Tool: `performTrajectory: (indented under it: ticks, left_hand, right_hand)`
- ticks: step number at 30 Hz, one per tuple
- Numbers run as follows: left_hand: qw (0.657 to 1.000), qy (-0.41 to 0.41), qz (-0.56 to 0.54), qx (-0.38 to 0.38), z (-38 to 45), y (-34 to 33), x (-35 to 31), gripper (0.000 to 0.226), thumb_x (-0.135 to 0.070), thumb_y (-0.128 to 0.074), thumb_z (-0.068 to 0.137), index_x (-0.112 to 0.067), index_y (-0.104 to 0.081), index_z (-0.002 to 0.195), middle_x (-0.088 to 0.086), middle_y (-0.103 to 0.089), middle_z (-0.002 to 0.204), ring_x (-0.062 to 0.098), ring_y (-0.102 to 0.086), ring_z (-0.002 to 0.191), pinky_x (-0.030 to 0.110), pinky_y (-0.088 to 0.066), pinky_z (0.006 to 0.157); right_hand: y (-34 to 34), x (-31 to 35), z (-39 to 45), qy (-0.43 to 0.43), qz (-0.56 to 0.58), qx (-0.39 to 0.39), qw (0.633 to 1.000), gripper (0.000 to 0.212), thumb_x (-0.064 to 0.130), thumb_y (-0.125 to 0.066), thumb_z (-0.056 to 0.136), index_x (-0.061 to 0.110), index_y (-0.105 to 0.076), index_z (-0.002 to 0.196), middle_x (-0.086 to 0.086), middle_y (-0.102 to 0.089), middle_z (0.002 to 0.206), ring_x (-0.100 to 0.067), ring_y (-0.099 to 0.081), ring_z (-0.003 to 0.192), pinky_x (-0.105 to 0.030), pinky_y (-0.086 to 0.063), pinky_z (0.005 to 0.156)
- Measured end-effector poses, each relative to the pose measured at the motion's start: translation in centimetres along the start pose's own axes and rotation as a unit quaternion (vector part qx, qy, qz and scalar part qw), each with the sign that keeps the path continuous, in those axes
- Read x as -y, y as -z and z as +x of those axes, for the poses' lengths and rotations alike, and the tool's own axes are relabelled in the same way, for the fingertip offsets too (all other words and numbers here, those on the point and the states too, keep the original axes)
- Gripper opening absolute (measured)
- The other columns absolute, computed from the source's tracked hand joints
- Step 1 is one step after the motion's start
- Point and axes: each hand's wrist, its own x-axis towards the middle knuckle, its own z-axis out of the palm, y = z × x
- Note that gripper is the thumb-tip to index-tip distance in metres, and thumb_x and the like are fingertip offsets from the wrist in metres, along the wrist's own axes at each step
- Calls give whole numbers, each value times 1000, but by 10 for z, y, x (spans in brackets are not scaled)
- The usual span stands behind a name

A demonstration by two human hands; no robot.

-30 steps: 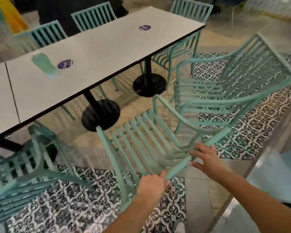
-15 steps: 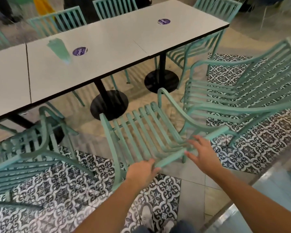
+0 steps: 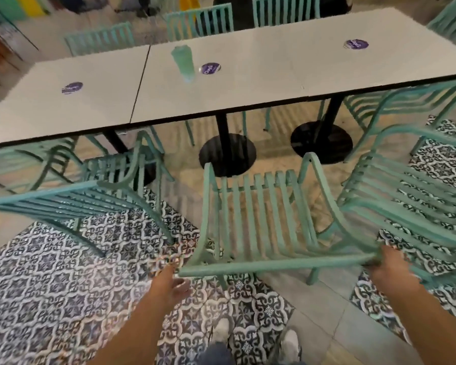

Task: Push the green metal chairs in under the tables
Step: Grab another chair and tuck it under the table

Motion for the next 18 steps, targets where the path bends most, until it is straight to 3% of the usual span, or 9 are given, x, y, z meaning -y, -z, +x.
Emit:
performTrajectory:
  ticks: [2, 3, 5, 7, 10, 12, 15, 17, 18]
  left_hand:
    - [997, 12, -69, 33, -17, -14, 11, 27, -23, -45, 102, -1, -51, 117, 23, -55, 101, 35, -57, 85, 47, -57, 70]
    - [994, 8, -102, 40, -21, -19, 15, 27, -22, -45, 102, -1, -52, 117, 22, -57, 100, 34, -58, 86, 46, -56, 70]
    - [987, -5, -152, 45, -28, -24, 16, 33, -27, -49, 101, 3, -53, 115, 22, -60, 101, 32, -62, 90, 51, -57, 75]
    - [981, -6, -188, 44, -26, -29, 15, 44, -37, -54, 97, 4, -54, 114, 24, -62, 109, 36, -65, 100, 52, -56, 85]
    - [981, 10, -183, 56, -30, -40, 15, 31, -30, -56, 97, 0, -54, 104, 24, -59, 108, 37, -62, 103, 53, -52, 90]
    - [982, 15, -178, 56, -30, -50, 18, 22, -22, -53, 99, -1, -56, 104, 22, -58, 103, 35, -63, 91, 50, -57, 77]
    - [982, 16, -182, 55, -33, -60, 17, 17, -16, -48, 102, -3, -57, 106, 24, -57, 103, 37, -70, 69, 40, -58, 48]
    - [980, 23, -190, 50, -29, -60, 11, 16, -16, -47, 102, -4, -57, 105, 26, -56, 103, 34, -70, 56, 37, -56, 45]
    - [981, 19, -188, 47, -25, -62, 8, 17, -16, -48, 102, -3, -56, 107, 26, -57, 105, 34, -71, 58, 40, -57, 47]
  right_hand:
    - [0, -9, 9, -72, -71, 38, 994, 27, -8, -64, 78, -8, -61, 105, -19, -61, 87, -28, -64, 71, -35, -56, 68]
    - [1, -23, 27, -87, -79, 42, 992, 16, -13, -66, 73, -1, -59, 80, -18, -60, 69, -31, -59, 59, -43, -56, 63]
    - [0, -31, 39, -82, -157, 77, 981, 22, -18, -65, 67, 2, -54, 66, -22, -55, 56, -32, -55, 52, -39, -50, 53]
    - [6, -31, 44, -46, -216, 68, 973, 14, -17, -63, 64, -5, -60, 71, -29, -58, 60, -34, -56, 52, -33, -42, 49]
    - [2, -51, 62, -56, -273, 70, 958, 20, -9, -69, 60, -7, -65, 79, -26, -60, 63, -35, -61, 58, -36, -49, 56]
    - [-1, -68, 86, -97, -240, 53, 964, 28, -6, -73, 57, -9, -69, 84, -24, -63, 69, -39, -64, 67, -42, -55, 65]
    - [-4, -60, 87, -121, -199, 65, 970, 23, -6, -80, 58, -15, -70, 76, -27, -64, 66, -41, -65, 69, -46, -54, 67]
    - [-12, -55, 89, -186, -138, 54, 971, 36, 2, -86, 59, -17, -68, 83, -27, -65, 70, -40, -65, 70, -45, -54, 67]
    - [-15, -49, 89, -211, -69, 42, 974, 41, 5, -86, 60, -17, -66, 88, -28, -65, 75, -39, -66, 73, -44, -54, 68]
